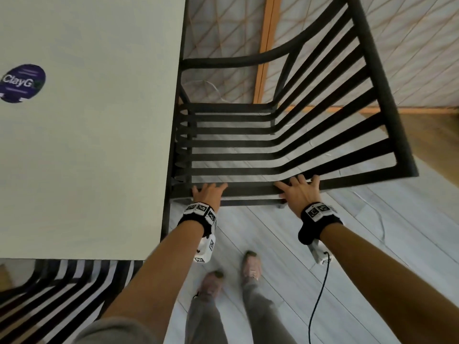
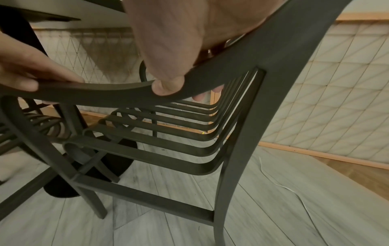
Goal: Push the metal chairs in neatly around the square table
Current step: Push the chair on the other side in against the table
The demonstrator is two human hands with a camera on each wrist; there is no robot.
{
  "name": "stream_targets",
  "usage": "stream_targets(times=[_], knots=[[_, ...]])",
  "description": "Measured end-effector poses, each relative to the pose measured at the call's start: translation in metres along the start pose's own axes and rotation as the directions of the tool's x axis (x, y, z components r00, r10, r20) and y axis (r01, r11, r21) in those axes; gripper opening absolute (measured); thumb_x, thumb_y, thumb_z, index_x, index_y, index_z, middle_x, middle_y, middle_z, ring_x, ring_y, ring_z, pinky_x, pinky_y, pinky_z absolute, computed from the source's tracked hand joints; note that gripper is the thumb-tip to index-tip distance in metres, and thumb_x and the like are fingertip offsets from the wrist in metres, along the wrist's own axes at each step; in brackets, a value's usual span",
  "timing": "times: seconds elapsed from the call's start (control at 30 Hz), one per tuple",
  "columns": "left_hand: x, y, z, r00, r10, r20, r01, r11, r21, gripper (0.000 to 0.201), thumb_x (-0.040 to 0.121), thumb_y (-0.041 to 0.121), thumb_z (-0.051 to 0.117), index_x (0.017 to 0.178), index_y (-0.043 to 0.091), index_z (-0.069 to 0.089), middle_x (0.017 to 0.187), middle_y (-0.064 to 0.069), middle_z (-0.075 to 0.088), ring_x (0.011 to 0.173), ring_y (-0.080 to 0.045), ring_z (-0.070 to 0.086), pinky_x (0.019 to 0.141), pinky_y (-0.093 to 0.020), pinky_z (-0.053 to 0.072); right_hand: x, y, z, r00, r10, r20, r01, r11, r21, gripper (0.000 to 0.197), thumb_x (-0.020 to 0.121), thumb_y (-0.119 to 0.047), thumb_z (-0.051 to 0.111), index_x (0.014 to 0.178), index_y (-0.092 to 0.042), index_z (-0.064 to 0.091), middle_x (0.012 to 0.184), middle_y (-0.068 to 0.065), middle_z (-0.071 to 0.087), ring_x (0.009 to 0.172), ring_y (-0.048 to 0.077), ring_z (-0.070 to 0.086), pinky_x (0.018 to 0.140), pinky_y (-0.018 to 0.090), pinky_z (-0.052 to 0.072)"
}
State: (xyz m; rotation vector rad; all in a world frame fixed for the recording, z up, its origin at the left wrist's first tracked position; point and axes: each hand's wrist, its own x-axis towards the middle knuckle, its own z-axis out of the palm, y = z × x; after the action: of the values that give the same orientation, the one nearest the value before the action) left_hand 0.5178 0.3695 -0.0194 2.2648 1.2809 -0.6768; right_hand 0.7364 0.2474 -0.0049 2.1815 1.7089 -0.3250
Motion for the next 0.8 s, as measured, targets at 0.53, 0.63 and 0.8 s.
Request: stream_targets(times=[0.53,0.63,0.8], knots=[[-0.02,-0.001,0.017,0.995,-0.01,-0.099,0.008,1.0,-0.016,0.056,0.091,0.002,0.054,0.136,0.032,0.043,0.135,-0.006,0.055,0.128,-0.031,0.044,0.113,-0.062,0.021,-0.015,-0.007,0.006,0.999,-0.012,-0.031,0.013,0.999,0.03,0.042,0.091,-0.041,0.047,0.132,-0.038,0.038,0.111,0.006,0.062,0.109,0.03,0.05,0.097,0.058,0.029],[-0.028,0.006,0.016,0.994,-0.024,-0.104,0.025,1.0,0.006,0.056,0.092,0.006,0.053,0.142,0.026,0.037,0.145,-0.01,0.046,0.135,-0.035,0.036,0.116,-0.062,0.02,-0.015,-0.009,0.006,0.999,-0.006,-0.039,0.008,0.999,0.042,0.044,0.09,-0.042,0.05,0.132,-0.036,0.04,0.114,0.006,0.062,0.111,0.03,0.05,0.098,0.059,0.03],[-0.092,0.019,0.021,0.996,0.055,-0.07,-0.057,0.998,-0.028,0.078,0.084,0.003,0.063,0.149,0.019,0.023,0.156,-0.014,0.025,0.141,-0.038,0.026,0.111,-0.055,0.036,-0.037,-0.023,0.001,0.998,-0.013,-0.059,0.013,1.0,0.004,0.062,0.084,-0.039,0.059,0.139,-0.035,0.03,0.135,0.003,0.05,0.129,0.028,0.04,0.106,0.063,0.02]])
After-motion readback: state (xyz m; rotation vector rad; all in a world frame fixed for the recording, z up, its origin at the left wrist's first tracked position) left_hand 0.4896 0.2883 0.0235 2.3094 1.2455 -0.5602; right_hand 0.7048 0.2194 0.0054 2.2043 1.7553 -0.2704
